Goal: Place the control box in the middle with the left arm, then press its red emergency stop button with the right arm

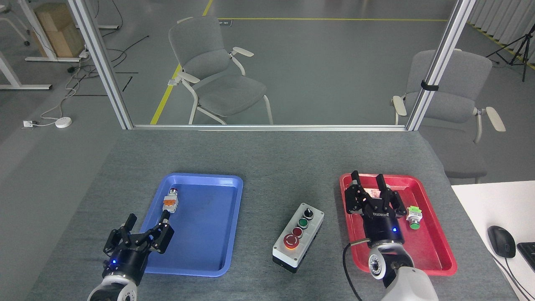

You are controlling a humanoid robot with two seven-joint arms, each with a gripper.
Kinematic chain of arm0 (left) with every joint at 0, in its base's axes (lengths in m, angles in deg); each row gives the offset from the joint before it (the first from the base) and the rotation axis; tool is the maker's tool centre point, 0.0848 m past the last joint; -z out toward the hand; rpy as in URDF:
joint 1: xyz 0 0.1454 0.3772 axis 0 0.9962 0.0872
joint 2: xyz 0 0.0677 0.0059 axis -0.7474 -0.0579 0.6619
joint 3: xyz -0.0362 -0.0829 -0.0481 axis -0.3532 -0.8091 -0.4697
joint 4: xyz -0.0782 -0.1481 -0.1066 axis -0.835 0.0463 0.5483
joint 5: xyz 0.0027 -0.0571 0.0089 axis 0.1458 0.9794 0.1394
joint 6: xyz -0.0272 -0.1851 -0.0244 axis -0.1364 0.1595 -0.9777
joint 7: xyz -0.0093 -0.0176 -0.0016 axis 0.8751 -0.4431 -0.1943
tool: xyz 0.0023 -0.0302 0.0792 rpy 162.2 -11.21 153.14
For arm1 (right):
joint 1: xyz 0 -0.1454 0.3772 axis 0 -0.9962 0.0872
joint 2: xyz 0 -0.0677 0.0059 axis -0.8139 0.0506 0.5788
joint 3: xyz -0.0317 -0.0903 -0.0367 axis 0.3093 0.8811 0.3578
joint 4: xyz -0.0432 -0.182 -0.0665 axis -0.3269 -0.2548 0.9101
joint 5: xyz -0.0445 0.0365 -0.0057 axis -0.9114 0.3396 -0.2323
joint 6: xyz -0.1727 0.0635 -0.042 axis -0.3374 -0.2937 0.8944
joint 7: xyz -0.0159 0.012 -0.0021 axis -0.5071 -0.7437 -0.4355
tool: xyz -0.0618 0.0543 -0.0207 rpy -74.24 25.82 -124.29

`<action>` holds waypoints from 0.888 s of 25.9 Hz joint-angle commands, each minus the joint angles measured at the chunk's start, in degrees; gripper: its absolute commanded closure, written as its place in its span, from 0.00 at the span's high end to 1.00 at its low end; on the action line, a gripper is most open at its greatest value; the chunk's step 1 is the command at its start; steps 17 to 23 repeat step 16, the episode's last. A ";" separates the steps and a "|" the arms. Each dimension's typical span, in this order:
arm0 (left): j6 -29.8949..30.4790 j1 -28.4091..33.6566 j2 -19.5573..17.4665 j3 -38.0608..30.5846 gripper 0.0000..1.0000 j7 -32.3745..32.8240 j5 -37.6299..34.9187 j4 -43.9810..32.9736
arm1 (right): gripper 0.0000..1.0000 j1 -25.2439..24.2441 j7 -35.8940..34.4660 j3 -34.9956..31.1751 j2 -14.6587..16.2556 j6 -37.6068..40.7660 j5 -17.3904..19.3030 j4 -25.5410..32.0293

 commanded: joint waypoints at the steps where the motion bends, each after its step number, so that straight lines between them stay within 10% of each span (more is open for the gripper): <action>1: 0.04 0.02 0.10 -0.05 0.99 -0.06 0.41 0.08 | 1.00 -4.40 2.12 -5.06 2.26 -0.13 -0.24 0.21; 23: 0.04 0.02 0.10 -0.05 0.99 -0.06 0.41 0.08 | 1.00 -9.23 2.64 -8.84 3.67 0.40 -0.24 2.32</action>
